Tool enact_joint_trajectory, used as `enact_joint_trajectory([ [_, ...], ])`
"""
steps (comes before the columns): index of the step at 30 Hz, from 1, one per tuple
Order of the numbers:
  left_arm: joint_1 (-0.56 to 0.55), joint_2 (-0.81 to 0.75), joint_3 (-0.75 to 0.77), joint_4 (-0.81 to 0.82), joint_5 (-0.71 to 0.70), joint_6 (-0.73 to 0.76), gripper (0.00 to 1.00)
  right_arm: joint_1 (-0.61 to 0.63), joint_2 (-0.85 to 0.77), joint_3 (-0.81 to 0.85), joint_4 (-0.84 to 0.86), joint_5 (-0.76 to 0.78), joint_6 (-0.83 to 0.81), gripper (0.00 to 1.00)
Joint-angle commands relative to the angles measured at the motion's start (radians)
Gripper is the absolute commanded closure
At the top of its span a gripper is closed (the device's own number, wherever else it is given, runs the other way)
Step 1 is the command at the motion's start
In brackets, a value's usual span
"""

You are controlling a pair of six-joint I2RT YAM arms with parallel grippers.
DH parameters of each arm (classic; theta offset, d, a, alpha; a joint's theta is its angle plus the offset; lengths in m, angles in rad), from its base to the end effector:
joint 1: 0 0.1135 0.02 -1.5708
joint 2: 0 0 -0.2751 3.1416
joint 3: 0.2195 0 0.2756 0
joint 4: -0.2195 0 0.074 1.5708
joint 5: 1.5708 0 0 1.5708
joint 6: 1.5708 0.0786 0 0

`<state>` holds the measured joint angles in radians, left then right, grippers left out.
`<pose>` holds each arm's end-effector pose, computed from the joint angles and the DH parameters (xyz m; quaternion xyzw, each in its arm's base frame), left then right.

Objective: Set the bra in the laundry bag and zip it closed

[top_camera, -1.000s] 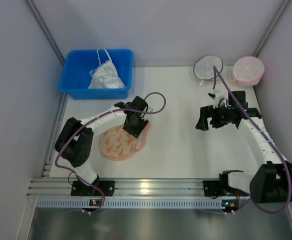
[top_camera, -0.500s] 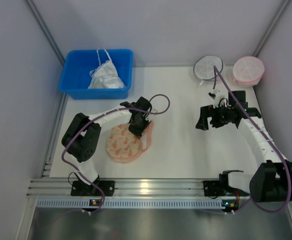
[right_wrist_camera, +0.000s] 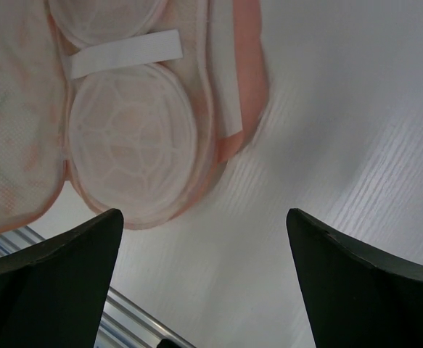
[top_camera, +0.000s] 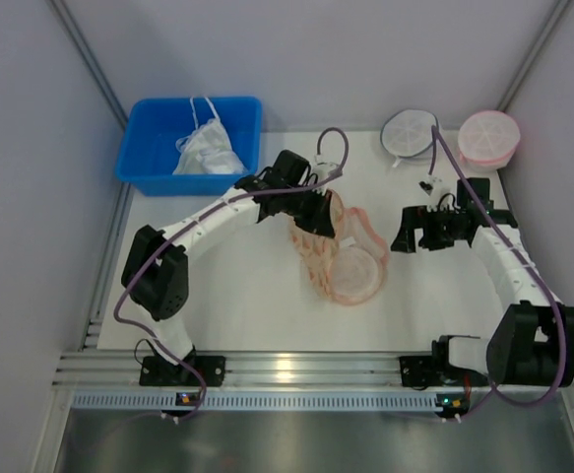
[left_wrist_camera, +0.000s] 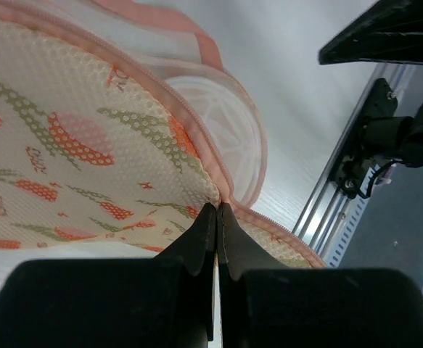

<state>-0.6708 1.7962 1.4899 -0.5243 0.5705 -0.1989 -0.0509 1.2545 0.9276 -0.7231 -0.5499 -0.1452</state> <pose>0.3266 -0.3133 0.2543 0.3081 0.8460 -0.3842 0.2043 0.2803 0.0268 0.2231 -0.1136 0.9257 0.2368 0.2723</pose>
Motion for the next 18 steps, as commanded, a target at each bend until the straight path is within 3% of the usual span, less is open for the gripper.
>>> enact_joint_trajectory([
  [1, -0.003, -0.121, -0.08, 0.156, 0.153, -0.019, 1.0, -0.014, 0.025, 0.011, 0.053, -0.018, -0.001, 0.05],
  [5, 0.002, -0.242, -0.255, 0.182, 0.106, 0.001, 1.0, -0.014, 0.097, 0.028, 0.099, 0.031, 0.01, 0.12],
  [10, 0.071, -0.405, -0.569, 0.268, 0.005, -0.089, 1.0, -0.01, 0.184, 0.06, 0.148, 0.056, 0.019, 0.21],
  [14, 0.175, -0.49, -0.68, 0.274, -0.07, -0.138, 1.0, 0.011, 0.261, 0.083, 0.152, 0.045, 0.006, 0.26],
  [18, 0.211, -0.547, -0.738, 0.247, -0.161, -0.103, 0.97, 0.043, 0.312, 0.083, 0.163, 0.054, -0.031, 0.31],
])
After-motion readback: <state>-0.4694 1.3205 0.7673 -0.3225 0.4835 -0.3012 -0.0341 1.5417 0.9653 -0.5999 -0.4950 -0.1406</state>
